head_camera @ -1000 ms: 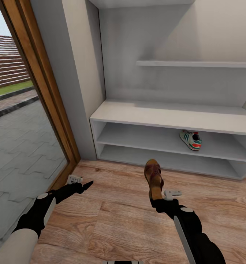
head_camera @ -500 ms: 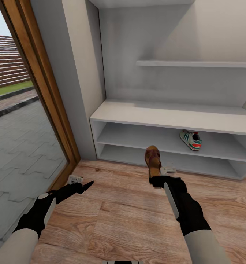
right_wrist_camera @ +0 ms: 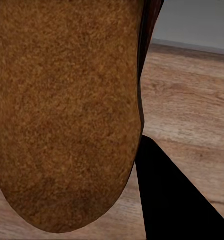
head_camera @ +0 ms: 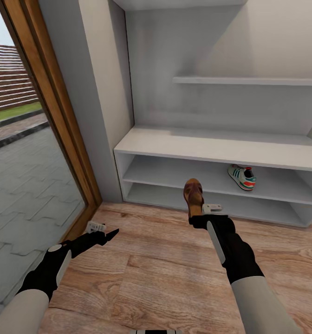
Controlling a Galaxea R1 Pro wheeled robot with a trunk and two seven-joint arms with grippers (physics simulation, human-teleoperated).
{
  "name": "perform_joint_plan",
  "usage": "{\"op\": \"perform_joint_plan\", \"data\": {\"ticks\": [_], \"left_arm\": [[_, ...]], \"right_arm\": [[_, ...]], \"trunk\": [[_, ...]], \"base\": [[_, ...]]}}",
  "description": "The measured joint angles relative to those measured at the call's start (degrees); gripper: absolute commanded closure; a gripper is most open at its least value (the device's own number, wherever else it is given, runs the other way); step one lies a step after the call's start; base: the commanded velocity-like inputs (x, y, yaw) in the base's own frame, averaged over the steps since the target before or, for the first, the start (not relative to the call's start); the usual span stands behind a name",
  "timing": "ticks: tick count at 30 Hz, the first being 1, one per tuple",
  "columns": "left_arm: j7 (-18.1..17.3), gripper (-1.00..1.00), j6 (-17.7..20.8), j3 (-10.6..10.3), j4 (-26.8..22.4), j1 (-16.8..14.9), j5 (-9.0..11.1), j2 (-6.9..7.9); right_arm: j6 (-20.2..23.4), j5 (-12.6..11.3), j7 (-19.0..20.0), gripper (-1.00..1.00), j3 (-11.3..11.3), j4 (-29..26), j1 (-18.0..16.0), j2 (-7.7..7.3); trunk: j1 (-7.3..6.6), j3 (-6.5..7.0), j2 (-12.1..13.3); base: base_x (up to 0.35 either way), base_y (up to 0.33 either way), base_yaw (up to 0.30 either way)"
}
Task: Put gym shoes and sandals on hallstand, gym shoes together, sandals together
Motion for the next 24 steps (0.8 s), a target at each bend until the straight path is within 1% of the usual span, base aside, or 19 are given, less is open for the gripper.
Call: {"op": "perform_joint_plan", "data": {"ticks": [8,13,16,19,20,21,22,23,24], "left_arm": [[-0.25,-1.0,0.0,-0.08,0.06,0.0,0.0,-0.04],[-0.52,-1.0,0.0,-0.14,0.13,0.0,0.0,-0.07],[-1.57,-1.0,0.0,-0.35,0.36,0.0,0.0,-0.08],[-6.12,-1.0,-0.05,-1.31,1.1,0.0,0.0,-0.06],[-8.5,-1.0,-0.07,-1.93,1.29,0.01,-0.03,-0.04],[-9.68,-1.0,-0.12,-2.25,1.37,0.0,-0.04,-0.03],[-11.62,-1.0,-0.23,-2.77,1.46,0.0,-0.05,-0.02],[-12.99,-1.0,-0.39,-3.14,1.53,0.0,-0.06,-0.02],[-13.52,-1.0,-0.47,-3.28,1.55,0.0,-0.06,-0.01]], "right_arm": [[0.0,0.01,0.14,1.0,0.18,0.08,-0.01,-0.02],[0.0,0.04,0.15,1.0,0.17,0.08,-0.01,-0.04],[0.0,0.04,0.15,1.0,0.17,0.13,-0.01,-0.04],[-0.01,0.02,0.15,1.0,0.16,0.28,-0.01,0.0],[-0.01,-0.02,0.15,1.0,0.16,0.61,-0.01,0.02],[0.0,-0.03,0.15,1.0,0.18,0.85,-0.01,0.03],[0.0,-0.05,0.15,1.0,0.2,1.38,-0.01,0.03],[0.0,-0.07,0.15,1.0,0.22,1.89,-0.01,0.04],[0.0,-0.04,0.15,1.0,0.22,2.11,-0.01,0.04]], "trunk": [[-0.02,0.0,0.0],[-0.01,0.0,0.0],[0.0,-0.06,0.0],[0.0,-0.21,0.0],[0.0,-0.27,0.0],[0.0,-0.33,0.0],[0.0,-0.39,0.0],[0.0,-0.43,0.0],[0.0,-0.47,0.0]], "base": [[0.228,0.03,0.0],[0.076,0.008,0.009],[0.02,0.002,0.093],[0.006,0.001,0.164],[0.003,0.0,0.177],[0.002,0.0,0.172],[0.001,0.0,0.13],[0.001,0.0,0.104],[0.001,0.0,0.067]]}}
